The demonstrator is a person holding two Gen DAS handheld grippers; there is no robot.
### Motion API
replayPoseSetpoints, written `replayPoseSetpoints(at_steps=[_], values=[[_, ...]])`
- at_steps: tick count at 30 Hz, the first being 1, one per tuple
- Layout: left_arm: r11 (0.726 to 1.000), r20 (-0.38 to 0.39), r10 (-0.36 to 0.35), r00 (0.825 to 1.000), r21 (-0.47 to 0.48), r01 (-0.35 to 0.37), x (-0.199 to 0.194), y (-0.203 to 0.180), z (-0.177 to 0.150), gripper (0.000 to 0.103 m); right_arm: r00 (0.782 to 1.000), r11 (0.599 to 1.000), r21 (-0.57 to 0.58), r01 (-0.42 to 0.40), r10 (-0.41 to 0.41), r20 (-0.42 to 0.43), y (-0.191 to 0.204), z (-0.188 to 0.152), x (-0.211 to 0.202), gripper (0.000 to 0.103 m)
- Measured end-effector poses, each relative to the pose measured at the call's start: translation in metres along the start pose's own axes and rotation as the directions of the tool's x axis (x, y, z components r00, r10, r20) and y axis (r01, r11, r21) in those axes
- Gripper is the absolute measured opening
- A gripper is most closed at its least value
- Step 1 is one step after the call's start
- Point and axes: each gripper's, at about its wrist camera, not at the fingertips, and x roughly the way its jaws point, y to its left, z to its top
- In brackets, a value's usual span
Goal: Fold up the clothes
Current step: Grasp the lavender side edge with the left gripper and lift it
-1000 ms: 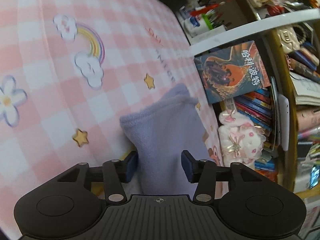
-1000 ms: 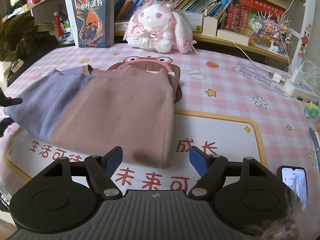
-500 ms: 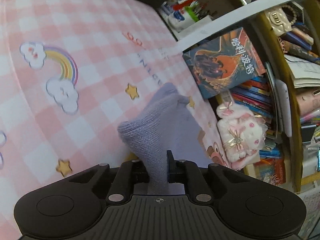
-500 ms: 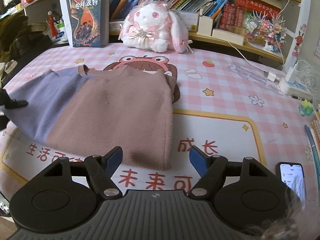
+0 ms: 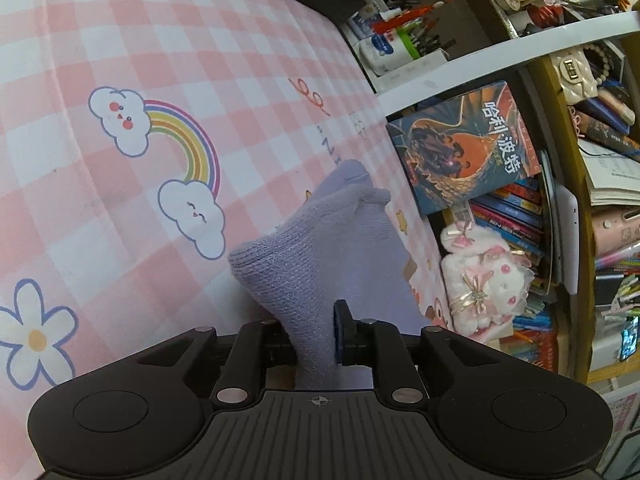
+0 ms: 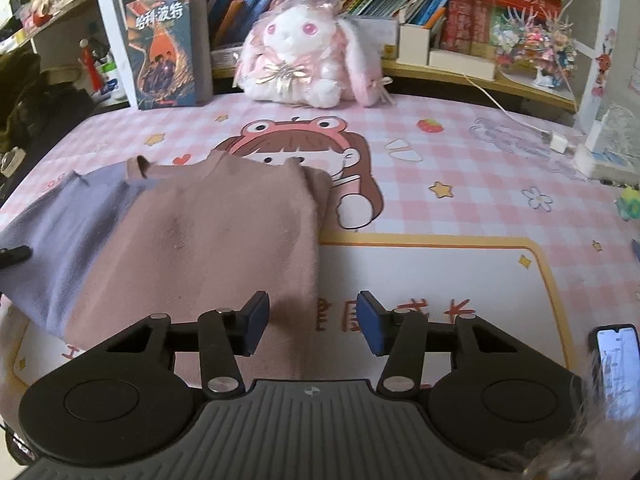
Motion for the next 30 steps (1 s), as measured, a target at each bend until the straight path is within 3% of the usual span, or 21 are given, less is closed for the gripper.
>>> replayPoseSetpoints(at_steps=[11,18,23,27,30], values=[[0.999,-0.004,0.033,0.999,0.015,-0.033,0.002,-0.002,0.006,0.013,0.999,1.000,-0.024,-0.009,0.008,-0.038,-0.005,0.015,0.030,0.047],[0.999,0.023,0.048,0.999,0.018,-0.048,0.003,-0.005,0.001,0.013,0.995,0.996,-0.068,-0.061,0.056,-0.078,-0.013,0.022,0.045,0.047],[0.996,0.054,0.084,0.995,0.035,-0.086,0.002,-0.013,-0.003,0.013,0.994,0.990,-0.094,-0.102,0.099,-0.038,-0.017,0.037,0.044,0.043],[0.991,0.081,0.116,0.990,0.054,-0.120,0.001,-0.020,-0.006,0.012,0.986,0.980,-0.131,-0.150,0.139,-0.090,-0.024,0.037,0.059,0.041],[0.984,0.111,0.134,0.985,0.102,-0.146,-0.003,-0.034,-0.010,0.012,0.974,0.967,-0.144,-0.209,0.194,-0.116,-0.029,0.037,0.064,0.030]])
